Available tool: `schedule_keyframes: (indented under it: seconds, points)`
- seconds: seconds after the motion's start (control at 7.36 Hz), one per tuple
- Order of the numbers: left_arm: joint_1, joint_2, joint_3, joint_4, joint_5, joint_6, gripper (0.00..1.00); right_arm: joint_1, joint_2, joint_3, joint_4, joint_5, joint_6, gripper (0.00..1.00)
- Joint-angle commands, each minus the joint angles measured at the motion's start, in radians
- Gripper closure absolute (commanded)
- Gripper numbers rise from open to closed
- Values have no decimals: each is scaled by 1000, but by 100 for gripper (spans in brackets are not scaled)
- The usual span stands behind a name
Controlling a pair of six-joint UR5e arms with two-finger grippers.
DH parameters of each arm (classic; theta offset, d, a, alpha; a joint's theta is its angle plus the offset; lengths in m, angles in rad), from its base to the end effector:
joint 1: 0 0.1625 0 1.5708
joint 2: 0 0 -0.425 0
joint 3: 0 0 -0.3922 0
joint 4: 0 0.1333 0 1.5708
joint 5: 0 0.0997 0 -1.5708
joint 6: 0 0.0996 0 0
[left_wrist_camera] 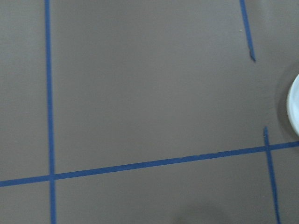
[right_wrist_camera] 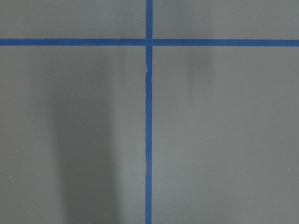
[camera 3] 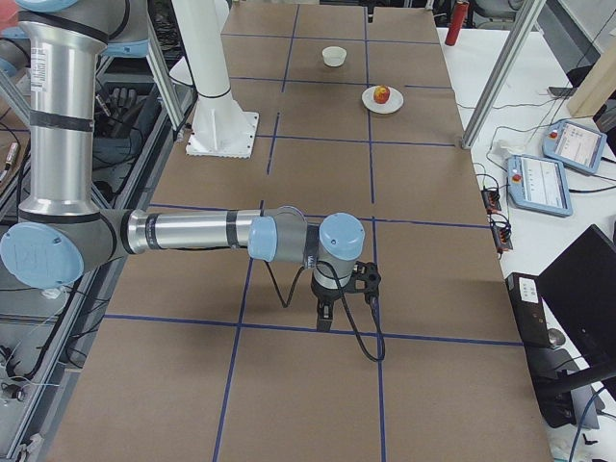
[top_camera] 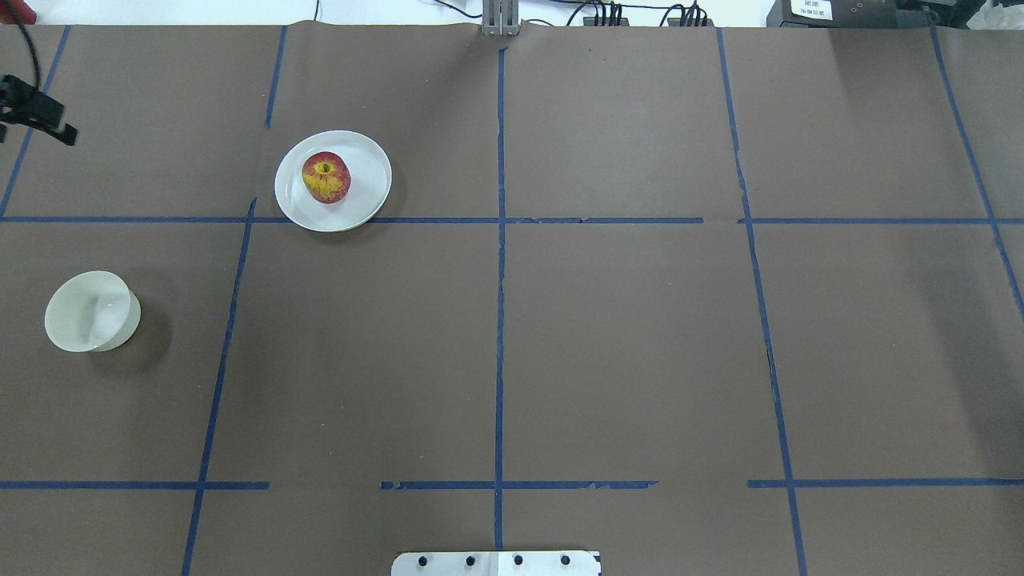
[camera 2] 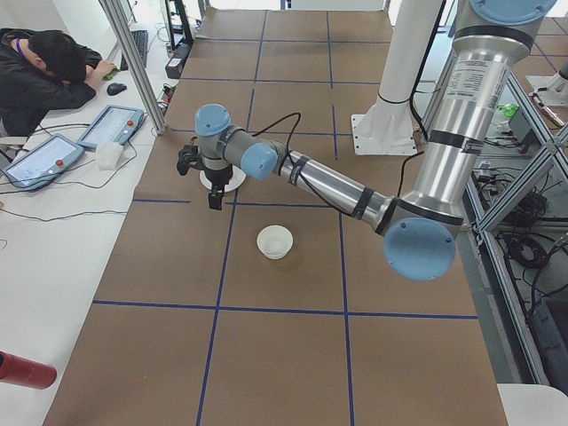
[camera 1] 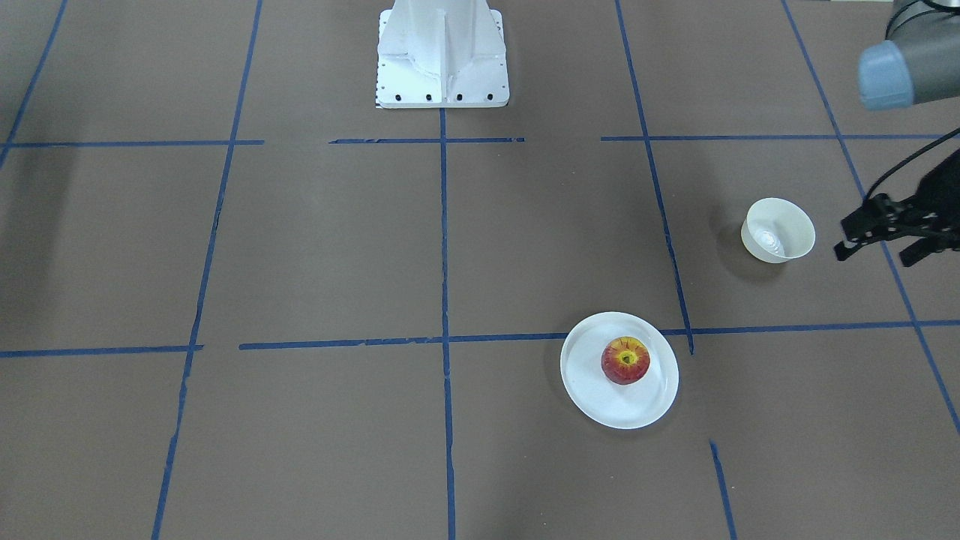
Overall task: Move apple from plate to bowl
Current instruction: 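Move the left gripper over the red apple on the white plate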
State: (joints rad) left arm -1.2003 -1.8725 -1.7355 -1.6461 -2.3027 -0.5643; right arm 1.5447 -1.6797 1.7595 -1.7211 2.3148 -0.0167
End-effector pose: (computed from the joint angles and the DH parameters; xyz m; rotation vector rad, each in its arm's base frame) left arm 0.1551 -0.5837 0.4040 0.1398 0.8685 0.0170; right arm 0.0544 -0.4406 0.6338 -0.0707 -0.7433 -0.0146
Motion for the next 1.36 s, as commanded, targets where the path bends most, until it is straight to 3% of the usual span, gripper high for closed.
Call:
schedule_keyframes:
  seconds: [0.0, 0.27, 0.81, 1.22]
  points:
    - [116, -197, 156, 2, 81, -217, 0, 0, 0, 0, 0, 0, 0, 0]
    - [145, -353, 372, -3, 94, -258, 0, 2, 0, 0, 0, 0, 1, 0]
    - [260, -487, 509, -44, 134, -430, 0, 0, 0, 0, 0, 0, 0, 0]
    - [300, -485, 583, -141, 135, -460, 0, 0, 0, 0, 0, 0, 0, 0]
